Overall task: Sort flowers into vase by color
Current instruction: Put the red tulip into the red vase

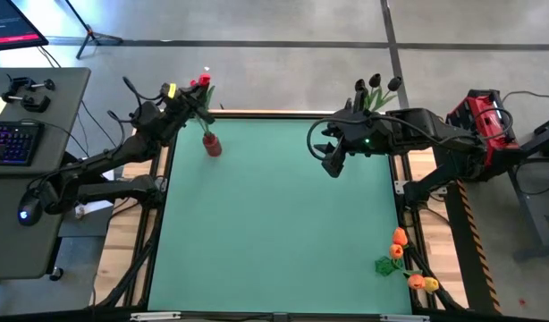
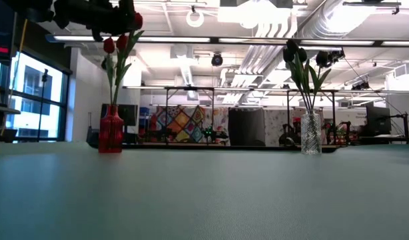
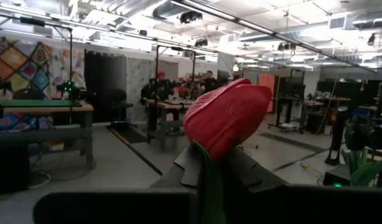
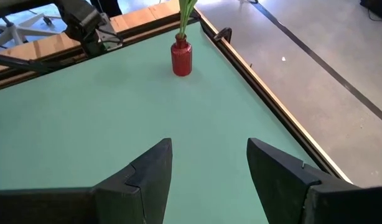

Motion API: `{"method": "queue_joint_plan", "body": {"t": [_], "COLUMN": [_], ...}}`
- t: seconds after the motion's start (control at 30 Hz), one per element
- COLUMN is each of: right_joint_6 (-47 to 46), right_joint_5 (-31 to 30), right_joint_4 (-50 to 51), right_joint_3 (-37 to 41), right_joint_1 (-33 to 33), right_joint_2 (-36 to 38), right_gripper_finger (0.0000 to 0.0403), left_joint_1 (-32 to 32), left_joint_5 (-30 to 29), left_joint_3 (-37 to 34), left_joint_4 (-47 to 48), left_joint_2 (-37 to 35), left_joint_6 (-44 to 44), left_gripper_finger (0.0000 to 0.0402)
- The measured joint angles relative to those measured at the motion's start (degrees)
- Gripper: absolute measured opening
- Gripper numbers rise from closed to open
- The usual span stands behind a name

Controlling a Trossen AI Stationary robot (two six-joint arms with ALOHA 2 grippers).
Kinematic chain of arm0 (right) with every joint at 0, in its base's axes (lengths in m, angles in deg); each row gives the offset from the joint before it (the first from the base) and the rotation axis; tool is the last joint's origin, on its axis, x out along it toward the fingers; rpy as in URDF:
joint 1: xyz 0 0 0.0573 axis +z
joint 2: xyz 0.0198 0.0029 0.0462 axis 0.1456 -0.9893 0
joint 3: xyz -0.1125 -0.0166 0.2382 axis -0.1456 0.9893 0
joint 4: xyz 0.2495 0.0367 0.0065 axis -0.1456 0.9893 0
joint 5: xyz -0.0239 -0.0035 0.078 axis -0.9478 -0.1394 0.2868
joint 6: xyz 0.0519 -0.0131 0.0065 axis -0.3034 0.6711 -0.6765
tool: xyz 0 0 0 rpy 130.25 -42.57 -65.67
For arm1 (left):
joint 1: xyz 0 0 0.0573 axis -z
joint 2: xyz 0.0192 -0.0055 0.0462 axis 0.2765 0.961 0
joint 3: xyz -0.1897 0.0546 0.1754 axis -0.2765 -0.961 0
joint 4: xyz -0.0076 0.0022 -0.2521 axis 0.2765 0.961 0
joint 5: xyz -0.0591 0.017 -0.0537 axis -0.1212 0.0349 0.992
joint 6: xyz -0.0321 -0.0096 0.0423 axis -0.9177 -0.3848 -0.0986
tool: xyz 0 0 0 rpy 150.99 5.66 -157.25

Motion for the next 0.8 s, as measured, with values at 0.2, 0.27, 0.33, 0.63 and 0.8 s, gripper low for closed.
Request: {"method": "queue_joint_plan", "body": {"t": [0.2,0.27,0.33,0.63,0.8], "right_joint_6": [-0.14,-0.14,-0.14,0.24,0.34], "right_joint_5": [0.00,0.00,-0.01,-0.03,-0.21], "right_joint_4": [0.20,0.18,0.18,0.12,0.07], "right_joint_3": [0.02,0.02,0.01,0.02,0.01], "right_joint_1": [0.02,0.02,0.02,-0.01,-0.02], "right_joint_2": [0.00,0.00,0.00,0.00,0.01], "right_gripper_finger": [0.0197,0.0197,0.0197,0.0197,0.0197], "left_joint_1": [0.00,0.00,0.00,0.02,0.02], "left_joint_5": [-0.36,-0.40,-0.40,-0.42,-0.42], "left_joint_3": [0.00,0.00,0.00,0.00,0.00], "left_joint_4": [0.94,2.21,3.08,5.52,8.44], "left_joint_2": [-0.02,-0.02,-0.02,-1.56,-3.46], "left_joint_6": [-2.19,-3.08,-3.70,-3.27,-3.29], "left_gripper_finger": [0.0015,0.0016,0.0016,0.0016,0.0017]}}
